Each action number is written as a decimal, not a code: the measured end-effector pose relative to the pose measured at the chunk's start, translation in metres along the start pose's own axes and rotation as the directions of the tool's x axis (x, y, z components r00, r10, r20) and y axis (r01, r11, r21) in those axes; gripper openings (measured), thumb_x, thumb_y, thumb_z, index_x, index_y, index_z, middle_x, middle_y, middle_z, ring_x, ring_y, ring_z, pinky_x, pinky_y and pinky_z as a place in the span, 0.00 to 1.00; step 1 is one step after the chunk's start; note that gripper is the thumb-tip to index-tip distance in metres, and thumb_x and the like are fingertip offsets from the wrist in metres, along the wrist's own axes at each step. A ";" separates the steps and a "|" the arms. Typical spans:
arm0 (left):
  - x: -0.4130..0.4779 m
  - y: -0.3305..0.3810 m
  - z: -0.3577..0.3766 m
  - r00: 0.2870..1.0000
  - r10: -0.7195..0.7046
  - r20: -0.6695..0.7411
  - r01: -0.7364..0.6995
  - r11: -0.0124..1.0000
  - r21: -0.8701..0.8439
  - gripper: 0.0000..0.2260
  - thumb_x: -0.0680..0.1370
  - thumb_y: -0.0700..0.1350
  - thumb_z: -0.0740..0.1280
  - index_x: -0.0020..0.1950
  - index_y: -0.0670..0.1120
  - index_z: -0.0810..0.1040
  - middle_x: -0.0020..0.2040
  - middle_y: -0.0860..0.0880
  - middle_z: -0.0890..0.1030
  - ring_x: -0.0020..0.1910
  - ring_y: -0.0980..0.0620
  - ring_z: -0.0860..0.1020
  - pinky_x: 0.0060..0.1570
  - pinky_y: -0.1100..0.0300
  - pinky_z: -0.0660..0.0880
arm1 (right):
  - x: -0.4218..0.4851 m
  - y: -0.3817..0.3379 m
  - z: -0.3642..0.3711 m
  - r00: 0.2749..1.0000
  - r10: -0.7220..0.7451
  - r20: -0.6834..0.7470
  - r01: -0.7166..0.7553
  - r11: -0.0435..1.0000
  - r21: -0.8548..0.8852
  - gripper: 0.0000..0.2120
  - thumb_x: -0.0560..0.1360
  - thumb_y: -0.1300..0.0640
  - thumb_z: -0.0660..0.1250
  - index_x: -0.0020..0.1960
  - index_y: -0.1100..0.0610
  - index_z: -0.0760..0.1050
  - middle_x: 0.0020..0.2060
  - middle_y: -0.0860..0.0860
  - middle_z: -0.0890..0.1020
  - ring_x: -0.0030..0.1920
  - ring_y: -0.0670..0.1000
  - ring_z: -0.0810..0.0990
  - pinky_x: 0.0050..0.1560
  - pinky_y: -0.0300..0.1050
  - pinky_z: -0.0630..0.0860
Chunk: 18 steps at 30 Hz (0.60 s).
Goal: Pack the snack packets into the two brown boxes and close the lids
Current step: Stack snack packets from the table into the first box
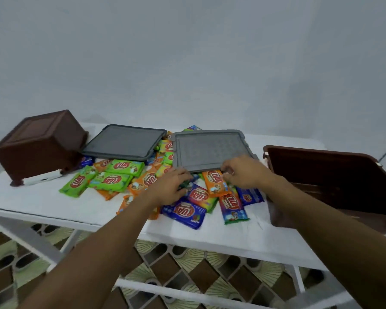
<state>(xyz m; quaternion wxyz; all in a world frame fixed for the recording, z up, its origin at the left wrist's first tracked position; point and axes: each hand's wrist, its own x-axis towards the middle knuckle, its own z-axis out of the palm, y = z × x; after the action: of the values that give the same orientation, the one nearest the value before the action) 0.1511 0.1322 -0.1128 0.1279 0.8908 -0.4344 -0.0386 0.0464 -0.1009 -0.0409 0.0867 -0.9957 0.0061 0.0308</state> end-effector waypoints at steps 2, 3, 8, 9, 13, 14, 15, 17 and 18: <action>0.003 -0.016 0.001 0.996 0.015 -0.088 -0.015 1.000 -0.005 0.20 0.78 0.46 0.65 0.70 0.47 0.71 0.70 0.50 0.68 0.67 0.50 0.68 0.67 0.55 0.66 | 0.009 -0.010 0.012 0.991 0.131 0.026 -0.131 0.991 -0.003 0.15 0.77 0.46 0.63 0.58 0.53 0.77 0.52 0.53 0.81 0.49 0.53 0.79 0.46 0.45 0.74; 0.005 -0.023 0.001 0.993 0.018 -0.118 -0.014 0.999 0.033 0.20 0.78 0.47 0.65 0.69 0.48 0.71 0.70 0.50 0.67 0.67 0.49 0.68 0.67 0.52 0.65 | 0.013 -0.015 0.019 0.980 0.199 0.025 -0.200 0.980 0.024 0.15 0.76 0.45 0.64 0.56 0.54 0.77 0.50 0.53 0.81 0.48 0.53 0.79 0.46 0.47 0.75; 0.010 -0.051 0.000 0.996 0.032 -0.085 -0.023 0.995 0.098 0.22 0.77 0.54 0.64 0.70 0.51 0.71 0.74 0.50 0.63 0.70 0.46 0.64 0.69 0.47 0.64 | 0.029 -0.043 0.048 0.904 0.427 0.003 -0.419 0.885 0.204 0.16 0.72 0.47 0.71 0.53 0.54 0.72 0.47 0.52 0.78 0.46 0.52 0.78 0.45 0.48 0.78; 0.011 -0.056 0.000 0.995 0.049 -0.090 -0.040 0.994 0.098 0.22 0.76 0.55 0.65 0.70 0.52 0.71 0.74 0.50 0.62 0.71 0.46 0.64 0.69 0.47 0.64 | 0.032 -0.046 0.051 0.891 0.454 0.005 -0.443 0.868 0.225 0.19 0.72 0.48 0.72 0.57 0.54 0.71 0.50 0.53 0.78 0.48 0.52 0.78 0.46 0.48 0.78; 0.013 -0.066 -0.009 0.997 -0.019 -0.070 0.023 0.998 0.050 0.29 0.70 0.59 0.72 0.69 0.54 0.69 0.69 0.50 0.61 0.65 0.46 0.69 0.65 0.46 0.70 | 0.039 -0.045 0.051 0.827 0.543 0.145 -0.552 0.735 0.393 0.36 0.67 0.51 0.78 0.68 0.57 0.64 0.61 0.56 0.75 0.58 0.56 0.77 0.51 0.48 0.78; 0.014 -0.065 -0.011 0.997 -0.062 -0.047 0.063 0.998 0.008 0.33 0.69 0.60 0.73 0.70 0.53 0.68 0.68 0.50 0.60 0.64 0.46 0.69 0.65 0.46 0.71 | 0.039 -0.045 0.050 0.812 0.555 0.179 -0.576 0.715 0.397 0.38 0.66 0.51 0.78 0.68 0.58 0.63 0.62 0.57 0.75 0.59 0.57 0.77 0.53 0.49 0.78; 0.014 -0.064 -0.012 0.995 -0.102 -0.020 0.101 0.995 -0.023 0.36 0.67 0.62 0.74 0.71 0.52 0.67 0.67 0.49 0.59 0.63 0.47 0.69 0.65 0.47 0.72 | 0.039 -0.046 0.049 0.807 0.556 0.200 -0.586 0.715 0.381 0.37 0.66 0.51 0.79 0.68 0.57 0.64 0.61 0.56 0.75 0.59 0.56 0.77 0.54 0.49 0.78; 0.012 -0.059 -0.011 0.986 -0.160 0.034 0.161 0.987 -0.023 0.38 0.66 0.65 0.73 0.71 0.52 0.67 0.66 0.48 0.62 0.64 0.48 0.69 0.64 0.49 0.72 | 0.040 -0.047 0.049 0.815 0.534 0.228 -0.579 0.725 0.374 0.32 0.66 0.52 0.78 0.65 0.56 0.67 0.60 0.55 0.77 0.55 0.55 0.79 0.55 0.51 0.79; 0.011 -0.057 -0.010 0.982 -0.180 0.060 0.182 0.983 -0.014 0.37 0.66 0.66 0.73 0.70 0.51 0.68 0.66 0.48 0.65 0.64 0.48 0.69 0.63 0.50 0.72 | 0.041 -0.047 0.049 0.820 0.518 0.244 -0.572 0.718 0.396 0.31 0.67 0.53 0.78 0.65 0.56 0.69 0.59 0.55 0.78 0.54 0.55 0.80 0.55 0.52 0.80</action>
<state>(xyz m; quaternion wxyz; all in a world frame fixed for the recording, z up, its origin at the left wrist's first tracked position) 0.2034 0.1591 -0.1179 0.1199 0.9238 -0.3547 -0.0804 0.0847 -0.0465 -0.0834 0.3028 -0.8974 0.3012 0.1102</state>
